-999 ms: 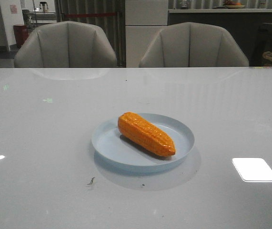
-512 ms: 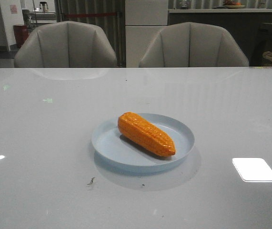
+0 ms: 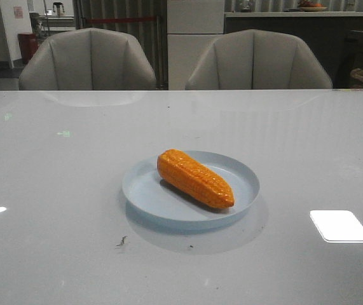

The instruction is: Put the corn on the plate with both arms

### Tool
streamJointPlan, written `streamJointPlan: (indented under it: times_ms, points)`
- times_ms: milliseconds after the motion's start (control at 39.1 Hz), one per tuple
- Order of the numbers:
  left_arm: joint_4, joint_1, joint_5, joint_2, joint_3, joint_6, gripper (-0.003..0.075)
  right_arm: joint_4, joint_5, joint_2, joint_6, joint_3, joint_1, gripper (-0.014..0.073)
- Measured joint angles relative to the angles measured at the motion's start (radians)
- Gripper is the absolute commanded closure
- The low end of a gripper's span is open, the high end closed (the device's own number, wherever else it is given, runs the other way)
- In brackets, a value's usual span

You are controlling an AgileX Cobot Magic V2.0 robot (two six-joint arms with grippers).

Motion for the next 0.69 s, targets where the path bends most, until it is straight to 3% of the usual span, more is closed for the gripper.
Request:
streamJointPlan:
  times_ms: [333, 691]
  points:
    - [-0.032, 0.000, -0.102, -0.267, 0.142, 0.166, 0.0627, 0.000, 0.000, 0.000, 0.000, 0.000, 0.000, 0.0034]
    - [-0.056, 0.000, -0.345, -0.718, 0.516, 0.180, 0.0627, 0.000, 0.000, 0.000, 0.000, 0.000, 0.000, 0.0034]
